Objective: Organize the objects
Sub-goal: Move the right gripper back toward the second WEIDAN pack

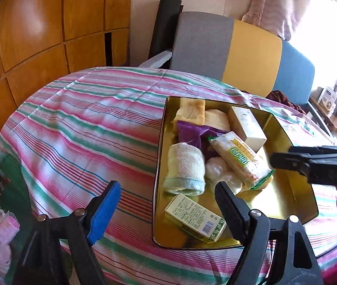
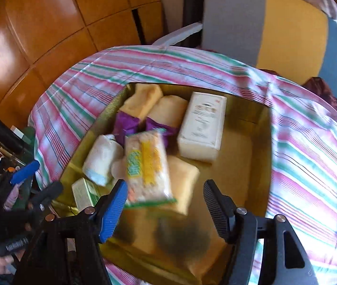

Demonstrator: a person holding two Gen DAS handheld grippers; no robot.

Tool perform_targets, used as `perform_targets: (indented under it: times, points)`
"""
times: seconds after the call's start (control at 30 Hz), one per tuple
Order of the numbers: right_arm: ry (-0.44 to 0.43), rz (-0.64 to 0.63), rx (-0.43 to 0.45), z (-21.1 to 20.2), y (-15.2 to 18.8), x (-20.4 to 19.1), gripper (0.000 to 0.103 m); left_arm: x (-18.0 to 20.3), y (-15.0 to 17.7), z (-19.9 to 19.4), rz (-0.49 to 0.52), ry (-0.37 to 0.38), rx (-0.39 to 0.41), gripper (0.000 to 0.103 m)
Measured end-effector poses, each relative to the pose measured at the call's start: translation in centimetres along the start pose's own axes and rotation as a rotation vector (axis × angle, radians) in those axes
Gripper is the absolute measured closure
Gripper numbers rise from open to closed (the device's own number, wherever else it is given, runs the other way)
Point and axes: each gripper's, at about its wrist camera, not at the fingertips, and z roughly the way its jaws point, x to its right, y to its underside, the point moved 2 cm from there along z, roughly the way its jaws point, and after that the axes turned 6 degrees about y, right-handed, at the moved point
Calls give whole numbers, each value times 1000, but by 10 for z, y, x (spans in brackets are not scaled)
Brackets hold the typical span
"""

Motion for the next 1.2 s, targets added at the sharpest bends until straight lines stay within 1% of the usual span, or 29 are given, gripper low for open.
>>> perform_targets:
  times: [0.13, 0.37, 0.73, 1.0, 1.2]
  points:
    - [49, 31, 4, -10, 17, 17, 36, 10, 0, -6, 30, 1, 13, 21]
    - [91, 76, 1, -25, 42, 49, 36, 25, 3, -11, 72, 6, 13, 21]
    - [174, 178, -10, -41, 70, 109, 36, 55, 3, -17, 153, 27, 16, 21]
    - [260, 292, -22, -57, 90, 170, 36, 85, 1, -17, 230, 56, 21, 21]
    - [332, 416, -48, -69, 110, 225, 36, 112, -1, -16, 288, 86, 24, 21]
